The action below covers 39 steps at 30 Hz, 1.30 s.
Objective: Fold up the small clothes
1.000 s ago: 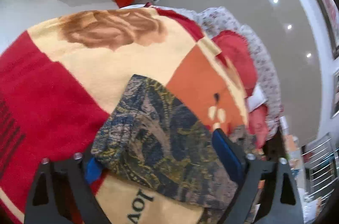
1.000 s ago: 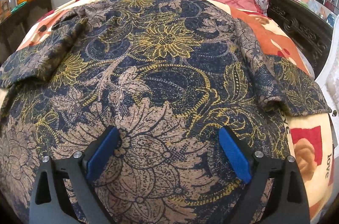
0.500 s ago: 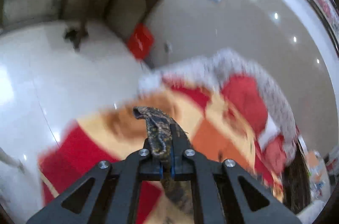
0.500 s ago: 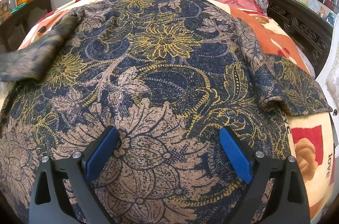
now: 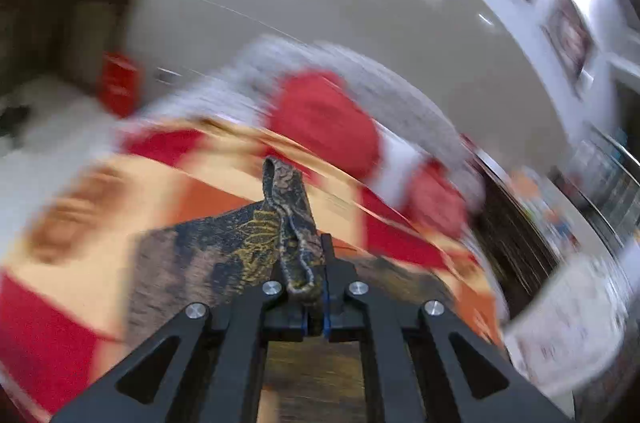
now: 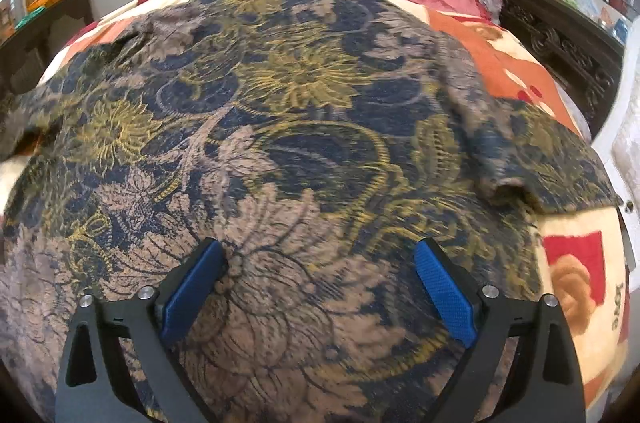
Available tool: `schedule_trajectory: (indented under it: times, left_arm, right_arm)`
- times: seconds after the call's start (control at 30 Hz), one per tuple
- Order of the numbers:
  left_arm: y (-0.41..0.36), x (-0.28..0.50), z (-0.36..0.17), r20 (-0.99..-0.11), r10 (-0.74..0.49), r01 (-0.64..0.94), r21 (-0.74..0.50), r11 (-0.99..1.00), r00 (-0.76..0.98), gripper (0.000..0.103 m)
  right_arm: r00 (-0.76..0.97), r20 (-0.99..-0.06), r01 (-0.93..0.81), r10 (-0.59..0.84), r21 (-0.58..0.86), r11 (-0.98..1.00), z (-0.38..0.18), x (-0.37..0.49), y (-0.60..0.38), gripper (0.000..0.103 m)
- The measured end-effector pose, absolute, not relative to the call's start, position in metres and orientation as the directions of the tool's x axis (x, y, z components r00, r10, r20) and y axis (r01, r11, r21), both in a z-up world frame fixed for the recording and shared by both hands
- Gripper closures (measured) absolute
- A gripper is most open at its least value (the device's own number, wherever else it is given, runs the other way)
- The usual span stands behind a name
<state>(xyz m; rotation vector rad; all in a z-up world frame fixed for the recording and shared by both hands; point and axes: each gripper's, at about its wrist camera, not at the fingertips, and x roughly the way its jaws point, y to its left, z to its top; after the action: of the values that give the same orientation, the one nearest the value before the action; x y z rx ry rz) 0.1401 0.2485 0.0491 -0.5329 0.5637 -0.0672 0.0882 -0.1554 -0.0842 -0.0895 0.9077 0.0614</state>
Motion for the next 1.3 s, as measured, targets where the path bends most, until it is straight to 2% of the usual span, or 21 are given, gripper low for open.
schedule_trajectory:
  times: [0.13,0.27,0.37,0.43,0.6,0.87,0.97,1.07,1.17,1.2,1.3]
  left_arm:
    - [0.127,0.196,0.019,-0.546,-0.372,0.081,-0.483,0.872,0.751,0.099]
    - [0.022,0.224,-0.019,-0.605,-0.468,0.204,-0.454,0.867,0.644,0.099]
    - [-0.046,0.232,-0.057,-0.656,-0.527,0.275,-0.454,0.847,0.540,0.099]
    - [-0.080,0.232,-0.075,-0.677,-0.550,0.326,-0.443,0.835,0.489,0.099]
    - [-0.112,0.224,-0.088,-0.671,-0.602,0.389,-0.464,0.796,0.433,0.099]
    - [-0.104,0.226,-0.079,-0.619,-0.675,0.403,-0.542,0.737,0.402,0.099]
    - [-0.104,0.229,-0.084,-0.621,-0.709,0.409,-0.583,0.702,0.334,0.098]
    - [-0.106,0.230,-0.093,-0.669,-0.695,0.399,-0.580,0.710,0.263,0.082]
    - [-0.086,0.214,-0.086,-0.704,-0.637,0.402,-0.509,0.761,0.315,0.046]
    - [-0.076,0.209,-0.083,-0.700,-0.629,0.398,-0.499,0.769,0.337,0.041]
    - [-0.030,0.189,-0.072,-0.693,-0.579,0.358,-0.458,0.814,0.430,0.041]
  right_arm:
    - [0.632,-0.774,0.006,-0.028,-0.031,1.000,-0.070,0.078,-0.192,0.000]
    - [0.578,-0.814,0.036,-0.052,-0.039,0.999,-0.089,0.069,-0.215,0.000]
    - [0.585,-0.810,0.060,0.036,0.088,0.994,-0.097,0.065,-0.233,0.000]
    - [0.582,-0.812,0.079,0.038,0.103,0.992,-0.099,0.068,-0.236,0.000]
    - [0.580,-0.815,0.074,0.005,0.059,0.996,-0.103,0.077,-0.227,0.000]
    - [0.587,-0.810,0.082,0.019,0.082,0.993,-0.104,0.072,-0.234,0.000]
    - [0.588,-0.809,0.081,0.021,0.085,0.993,-0.105,0.073,-0.235,0.000]
    - [0.588,-0.809,0.082,0.023,0.087,0.993,-0.104,0.072,-0.235,0.000]
    - [0.586,-0.810,0.082,0.026,0.091,0.992,-0.104,0.071,-0.235,0.000]
    - [0.586,-0.810,0.082,0.027,0.093,0.992,-0.104,0.071,-0.235,0.000]
    - [0.585,-0.810,0.081,0.040,0.107,0.991,-0.102,0.071,-0.236,0.000]
